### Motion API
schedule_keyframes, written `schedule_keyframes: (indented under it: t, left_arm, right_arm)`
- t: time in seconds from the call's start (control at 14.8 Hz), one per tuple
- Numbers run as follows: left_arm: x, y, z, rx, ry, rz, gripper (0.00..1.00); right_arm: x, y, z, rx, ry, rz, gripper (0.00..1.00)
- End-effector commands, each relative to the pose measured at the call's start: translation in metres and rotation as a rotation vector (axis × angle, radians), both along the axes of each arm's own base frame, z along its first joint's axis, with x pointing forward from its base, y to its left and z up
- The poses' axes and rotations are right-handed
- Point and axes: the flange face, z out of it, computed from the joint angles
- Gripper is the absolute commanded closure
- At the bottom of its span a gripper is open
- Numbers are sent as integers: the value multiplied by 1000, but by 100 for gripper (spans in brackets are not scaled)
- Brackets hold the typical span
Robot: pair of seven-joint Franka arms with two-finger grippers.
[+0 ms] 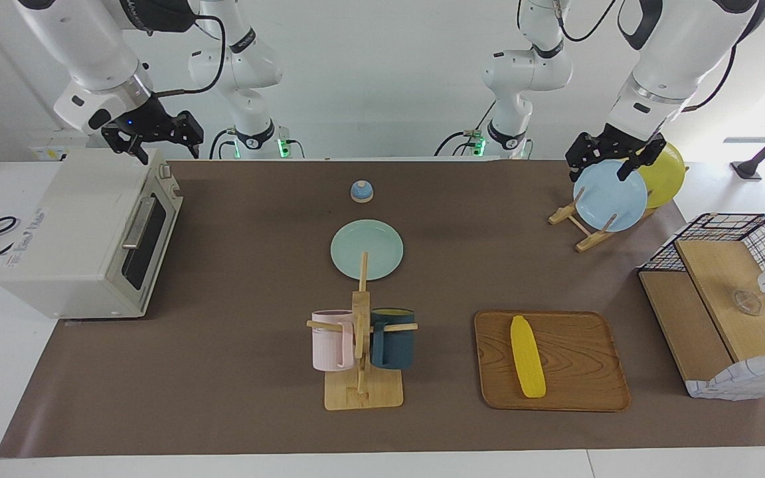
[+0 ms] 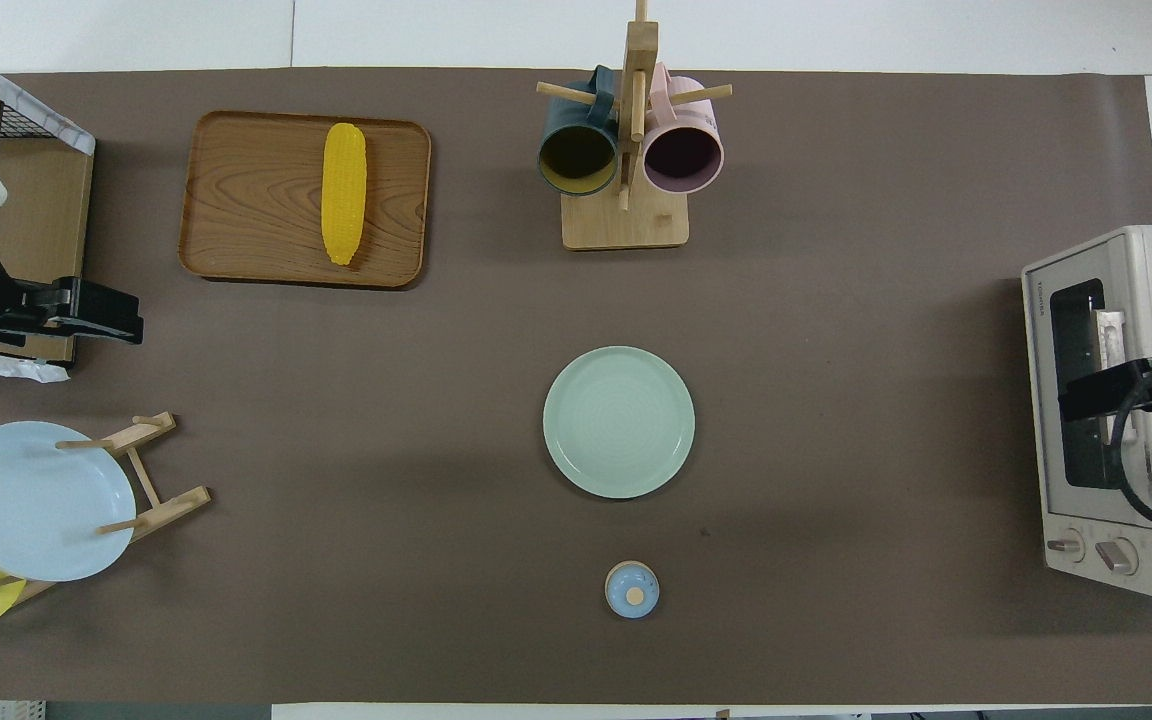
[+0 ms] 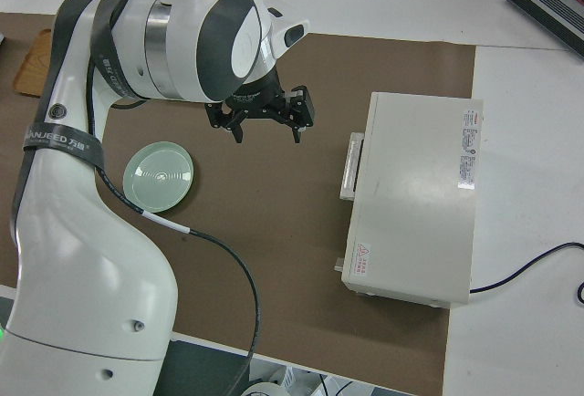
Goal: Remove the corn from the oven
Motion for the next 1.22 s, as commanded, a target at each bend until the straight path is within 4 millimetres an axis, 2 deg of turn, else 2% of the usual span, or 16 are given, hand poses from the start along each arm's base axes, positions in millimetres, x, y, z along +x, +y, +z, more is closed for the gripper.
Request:
schedule_keyframes:
  t: [0.0, 0.14, 0.41, 0.61, 1.15]
  left_arm:
    - [2, 0, 4, -7, -2, -12, 0]
    - [2, 2, 4, -13, -4, -7, 0]
    - [1, 4, 4, -15, -10, 1, 0]
    - [1, 3, 5, -15, -13, 5, 0]
    - [2, -7, 4, -19, -38, -11, 0]
  right_arm:
    - [23, 8, 9, 1, 17, -32, 0]
    - [26, 3, 2, 1, 28, -61, 0]
    - [18, 0, 13, -2, 5, -69, 0]
    - [12, -3, 9, -1, 17, -75, 0]
    - [17, -5, 16, 0, -44, -80, 0]
